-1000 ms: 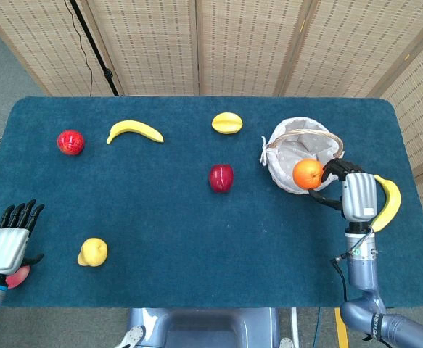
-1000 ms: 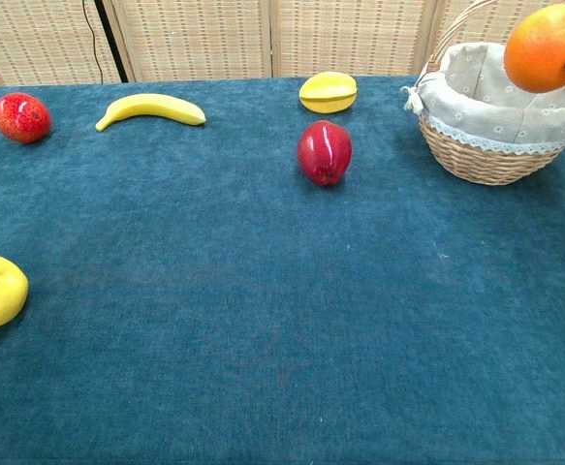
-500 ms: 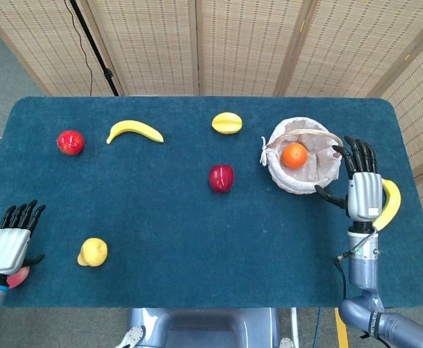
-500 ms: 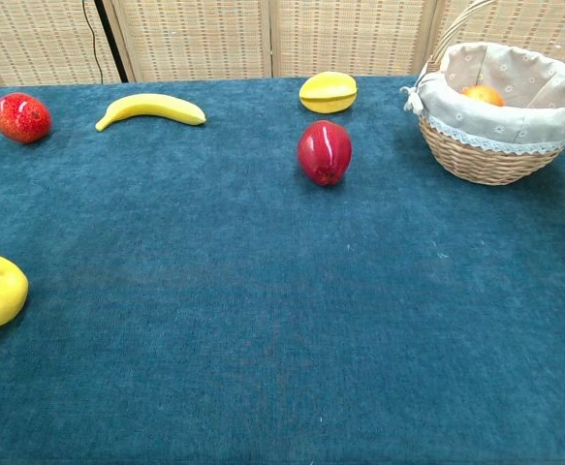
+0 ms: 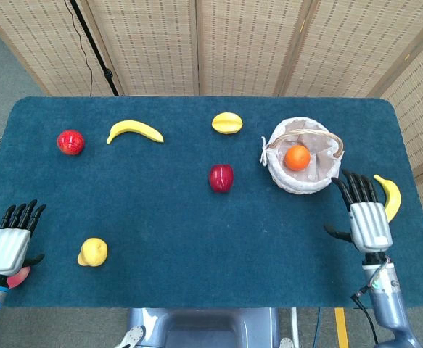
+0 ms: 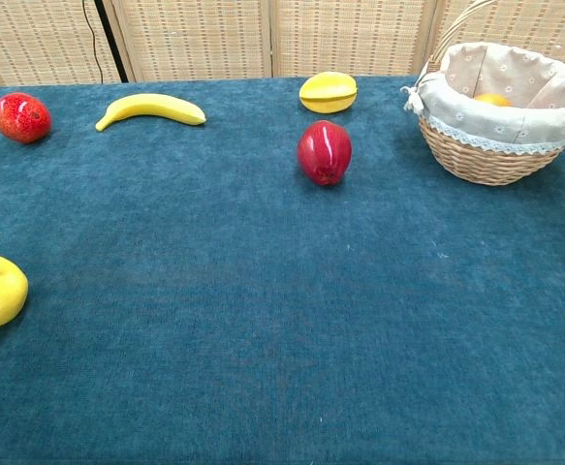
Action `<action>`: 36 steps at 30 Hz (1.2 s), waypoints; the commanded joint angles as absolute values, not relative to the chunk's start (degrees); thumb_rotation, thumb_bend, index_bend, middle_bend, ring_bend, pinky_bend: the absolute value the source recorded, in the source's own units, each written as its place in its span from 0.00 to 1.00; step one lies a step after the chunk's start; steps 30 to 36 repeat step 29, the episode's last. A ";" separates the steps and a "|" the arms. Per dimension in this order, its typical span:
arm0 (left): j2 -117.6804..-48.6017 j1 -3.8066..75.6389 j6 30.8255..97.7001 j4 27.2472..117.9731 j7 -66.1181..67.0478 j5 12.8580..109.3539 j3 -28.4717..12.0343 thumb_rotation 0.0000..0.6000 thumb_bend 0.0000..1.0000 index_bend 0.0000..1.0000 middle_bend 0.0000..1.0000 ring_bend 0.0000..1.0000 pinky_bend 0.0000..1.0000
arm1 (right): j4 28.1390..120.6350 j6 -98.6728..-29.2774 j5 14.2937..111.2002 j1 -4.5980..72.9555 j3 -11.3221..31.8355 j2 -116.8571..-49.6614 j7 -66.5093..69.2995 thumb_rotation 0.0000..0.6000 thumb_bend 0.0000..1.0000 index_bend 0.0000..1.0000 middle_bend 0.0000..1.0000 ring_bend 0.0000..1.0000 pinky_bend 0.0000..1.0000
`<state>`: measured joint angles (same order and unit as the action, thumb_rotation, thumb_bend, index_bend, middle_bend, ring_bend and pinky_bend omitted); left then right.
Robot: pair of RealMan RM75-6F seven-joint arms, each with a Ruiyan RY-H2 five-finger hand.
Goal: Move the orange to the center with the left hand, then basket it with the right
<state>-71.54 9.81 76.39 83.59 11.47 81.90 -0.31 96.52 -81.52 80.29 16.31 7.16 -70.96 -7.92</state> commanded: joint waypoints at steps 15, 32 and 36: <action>-71.20 9.48 77.19 84.79 12.59 83.64 0.63 1.00 0.00 0.00 0.00 0.00 0.00 | 98.22 -85.32 83.73 6.18 -1.91 -63.62 -17.74 1.00 0.00 0.16 0.00 0.00 0.00; -70.60 8.83 78.95 86.43 13.48 85.48 1.18 1.00 0.00 0.00 0.00 0.00 0.00 | 96.00 -87.55 85.74 3.13 -2.33 -63.84 -14.94 1.00 0.00 0.19 0.00 0.00 0.00; -70.60 8.83 78.95 86.43 13.48 85.48 1.18 1.00 0.00 0.00 0.00 0.00 0.00 | 96.00 -87.55 85.74 3.13 -2.33 -63.84 -14.94 1.00 0.00 0.19 0.00 0.00 0.00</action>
